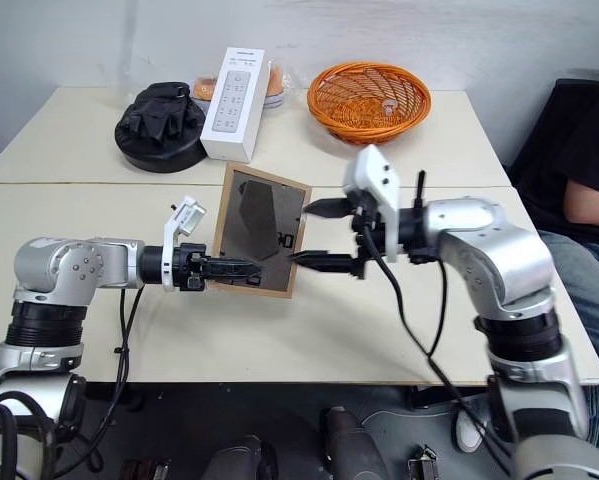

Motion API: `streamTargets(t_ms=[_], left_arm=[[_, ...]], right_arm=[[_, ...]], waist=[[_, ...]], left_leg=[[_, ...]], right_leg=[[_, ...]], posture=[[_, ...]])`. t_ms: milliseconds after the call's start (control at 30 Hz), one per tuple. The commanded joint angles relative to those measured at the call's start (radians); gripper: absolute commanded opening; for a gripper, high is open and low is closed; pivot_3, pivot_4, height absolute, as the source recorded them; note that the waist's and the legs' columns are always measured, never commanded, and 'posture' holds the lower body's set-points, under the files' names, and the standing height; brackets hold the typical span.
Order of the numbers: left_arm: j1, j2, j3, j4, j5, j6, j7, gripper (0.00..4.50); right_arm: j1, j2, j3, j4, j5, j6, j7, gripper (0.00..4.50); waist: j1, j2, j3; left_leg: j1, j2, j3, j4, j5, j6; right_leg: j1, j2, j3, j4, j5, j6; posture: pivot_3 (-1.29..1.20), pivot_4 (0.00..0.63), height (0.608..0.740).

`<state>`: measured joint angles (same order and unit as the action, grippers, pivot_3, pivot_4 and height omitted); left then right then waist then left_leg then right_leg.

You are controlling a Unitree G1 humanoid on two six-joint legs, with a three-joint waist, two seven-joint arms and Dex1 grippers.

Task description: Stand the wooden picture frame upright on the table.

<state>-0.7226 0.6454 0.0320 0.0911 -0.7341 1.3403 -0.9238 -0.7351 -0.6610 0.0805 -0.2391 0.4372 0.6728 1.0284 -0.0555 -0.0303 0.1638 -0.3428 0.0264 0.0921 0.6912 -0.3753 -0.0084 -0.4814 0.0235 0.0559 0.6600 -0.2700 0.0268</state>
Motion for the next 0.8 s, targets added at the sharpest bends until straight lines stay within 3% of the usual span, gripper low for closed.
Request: streamTargets(t_ms=[33,167,300,500,633,733,800], left_arm=[[-0.034,0.015,0.032,-0.031,-0.044,0.003,-0.03,0.83],[-0.048,0.016,0.044,-0.03,-0.067,0.031,-0.034,0.83],[-0.062,0.012,0.05,-0.026,-0.089,0.06,-0.034,0.83],[-0.069,0.009,0.041,-0.039,-0.11,0.093,-0.029,0.83],[-0.064,0.01,0.046,-0.044,-0.12,0.104,-0.018,0.83],[-0.054,0.015,0.057,-0.049,-0.125,0.108,-0.012,0.83],[-0.037,0.031,0.078,-0.062,-0.131,0.114,-0.005,1.57]], right_arm=[[0.055,-0.053,0.05,0.105,-0.294,-0.556,-0.055,4.5],[0.061,-0.078,0.125,0.348,-0.657,-1.274,-0.283,4.5],[-0.038,-0.031,0.18,0.571,-0.996,-1.611,-0.636,4.5],[-0.172,0.068,0.237,0.733,-1.273,-1.694,-1.014,4.5],[-0.208,0.092,0.271,0.791,-1.365,-1.701,-1.175,3.7],[-0.226,0.095,0.29,0.82,-1.4,-1.699,-1.257,2.65],[-0.248,0.097,0.305,0.841,-1.419,-1.701,-1.301,2.31]], waist=[[-0.001,0.0,0.0],[-0.006,-0.002,0.001],[-0.014,-0.002,0.001],[-0.033,-0.002,0.001],[-0.031,-0.002,0.001],[-0.031,-0.002,0.001],[-0.031,-0.002,0.001]], left_leg=[[0.0,0.0,0.0,0.0,0.0,0.0],[0.0,0.0,0.001,0.0,0.0,0.0],[0.001,0.0,0.003,0.0,0.0,-0.001],[0.003,0.001,0.003,-0.001,0.001,-0.003],[0.004,0.001,0.004,-0.001,0.002,-0.003],[0.004,0.001,0.004,-0.001,0.002,-0.003],[0.004,0.001,0.004,-0.001,0.002,-0.003]], right_leg=[[0.0,0.0,0.0,0.0,0.0,0.0],[0.0,0.002,0.002,0.0,0.0,0.001],[0.0,0.002,0.003,0.001,0.0,0.001],[0.0,0.002,0.004,0.003,0.0,0.0],[0.0,0.002,0.004,0.004,-0.001,-0.001],[0.0,0.002,0.004,0.003,-0.001,-0.001],[0.0,0.002,0.004,0.003,-0.001,-0.001]], posture=[[0.0,0.15,0.74],[0.0,0.15,0.74],[0.0,0.15,0.74],[0.0,0.15,0.74],[0.0,0.15,0.74],[0.0,0.15,0.74],[0.0,0.15,0.74]])
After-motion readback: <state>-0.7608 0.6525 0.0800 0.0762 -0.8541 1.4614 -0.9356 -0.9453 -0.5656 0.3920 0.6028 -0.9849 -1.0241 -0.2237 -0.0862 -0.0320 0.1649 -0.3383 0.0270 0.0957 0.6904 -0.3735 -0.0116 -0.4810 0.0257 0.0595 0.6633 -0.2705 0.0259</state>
